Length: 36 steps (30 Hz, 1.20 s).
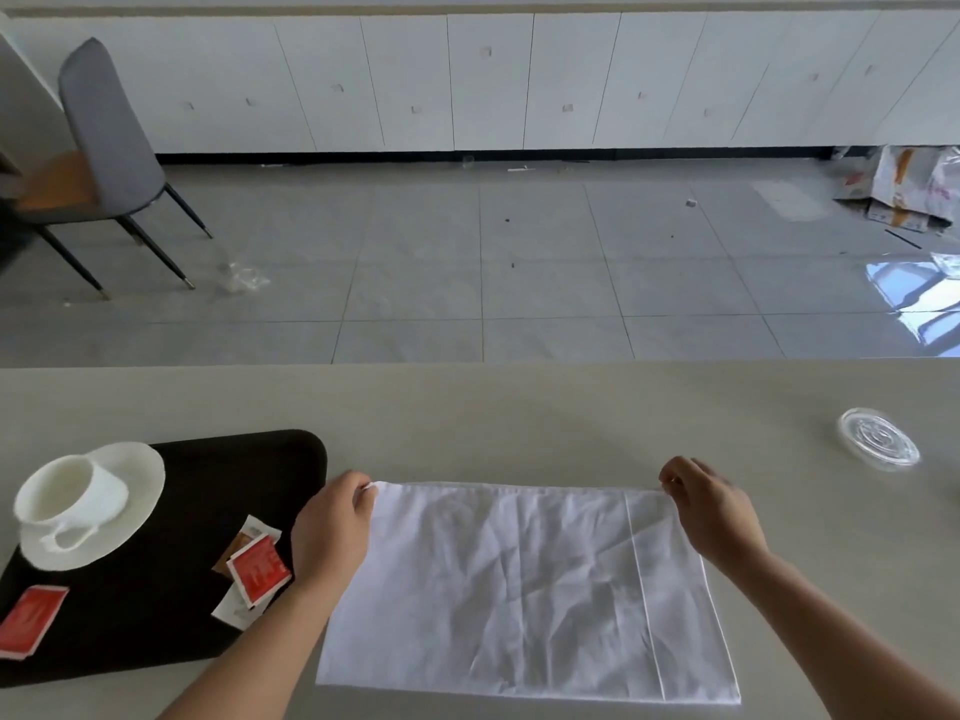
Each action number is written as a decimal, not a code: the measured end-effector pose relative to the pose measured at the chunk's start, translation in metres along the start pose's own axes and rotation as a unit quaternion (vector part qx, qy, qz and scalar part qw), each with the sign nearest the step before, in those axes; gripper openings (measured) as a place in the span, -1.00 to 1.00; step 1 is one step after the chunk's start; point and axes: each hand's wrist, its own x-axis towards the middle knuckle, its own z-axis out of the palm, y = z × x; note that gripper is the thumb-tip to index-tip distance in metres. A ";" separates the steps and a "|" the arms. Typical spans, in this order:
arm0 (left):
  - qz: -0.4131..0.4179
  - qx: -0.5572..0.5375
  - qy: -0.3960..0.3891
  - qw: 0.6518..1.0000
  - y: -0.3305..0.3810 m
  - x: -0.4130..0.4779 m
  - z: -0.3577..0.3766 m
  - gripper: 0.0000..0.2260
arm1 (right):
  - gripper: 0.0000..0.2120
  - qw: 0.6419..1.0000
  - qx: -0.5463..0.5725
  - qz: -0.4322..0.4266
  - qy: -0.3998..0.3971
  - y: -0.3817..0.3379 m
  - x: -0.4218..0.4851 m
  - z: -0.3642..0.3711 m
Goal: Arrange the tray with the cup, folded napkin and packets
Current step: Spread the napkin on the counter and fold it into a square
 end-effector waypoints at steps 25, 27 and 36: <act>0.150 0.213 -0.107 0.960 0.031 -0.069 0.045 -0.42 | -0.31 0.976 -0.095 -0.191 -0.028 -0.118 -0.086 0.082; 0.135 0.214 -0.109 0.961 0.027 -0.068 0.047 -0.39 | -0.26 0.979 -0.104 -0.170 -0.051 -0.130 -0.094 0.095; 0.130 0.227 -0.096 0.960 0.019 -0.065 0.055 -0.39 | -0.17 0.983 -0.173 -0.030 -0.052 -0.028 -0.115 0.058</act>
